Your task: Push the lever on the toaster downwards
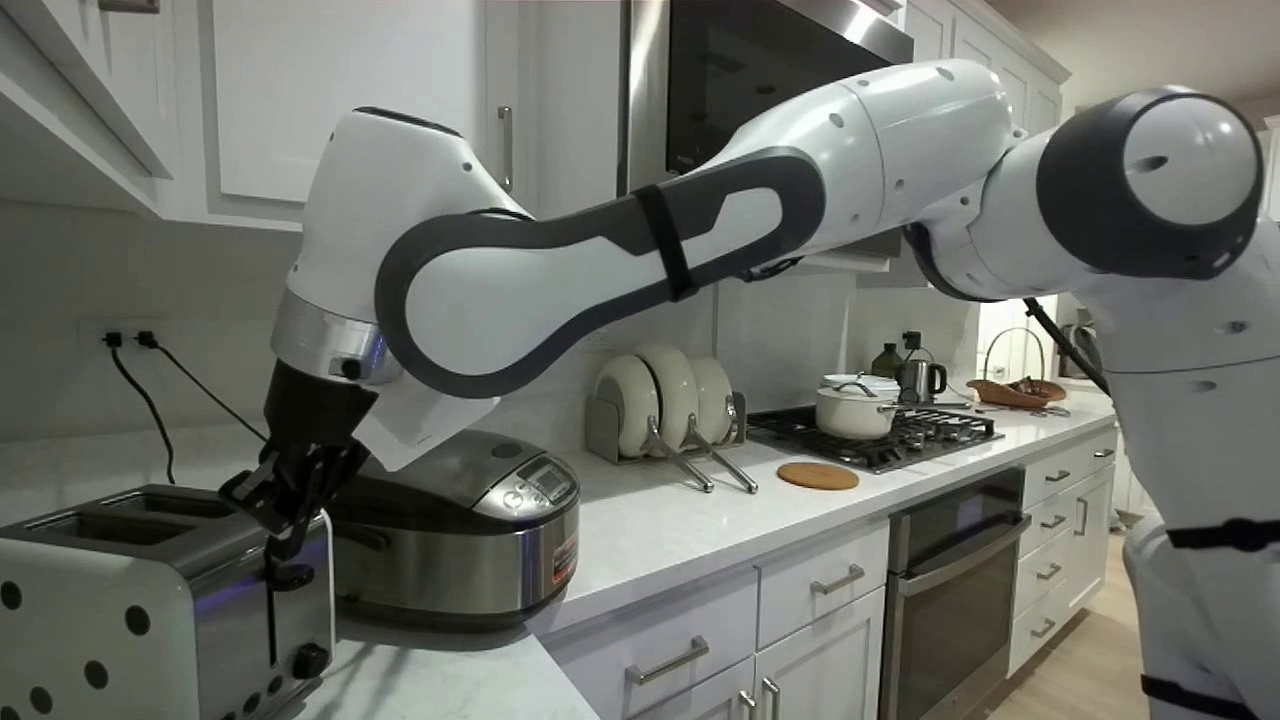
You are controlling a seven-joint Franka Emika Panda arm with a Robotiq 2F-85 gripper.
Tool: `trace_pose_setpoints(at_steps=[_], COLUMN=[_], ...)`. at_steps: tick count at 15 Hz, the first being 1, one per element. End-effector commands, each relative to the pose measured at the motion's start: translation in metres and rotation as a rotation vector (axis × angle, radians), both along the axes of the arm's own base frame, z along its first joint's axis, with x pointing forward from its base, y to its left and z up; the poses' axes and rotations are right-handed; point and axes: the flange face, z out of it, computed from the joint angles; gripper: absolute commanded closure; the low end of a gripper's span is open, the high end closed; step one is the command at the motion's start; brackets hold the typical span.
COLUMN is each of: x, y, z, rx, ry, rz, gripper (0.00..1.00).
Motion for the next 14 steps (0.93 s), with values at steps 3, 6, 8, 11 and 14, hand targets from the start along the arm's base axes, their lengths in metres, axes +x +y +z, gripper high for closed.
trace_pose_setpoints(at_steps=[3, 6, 8, 11, 14], x=[0.019, 0.026, 0.029, 0.031, 0.03], y=[0.006, 0.003, 0.002, 0.002, 0.002], z=[-0.002, -0.006, -0.009, -0.018, -0.028], rx=[0.001, -0.002, -0.005, -0.013, -0.024], ry=[-0.017, -0.016, -0.013, 0.001, 0.013], rz=[-0.023, -0.033, -0.037, -0.041, -0.041], gripper=[1.0, 1.0, 1.0, 1.0, 1.0])
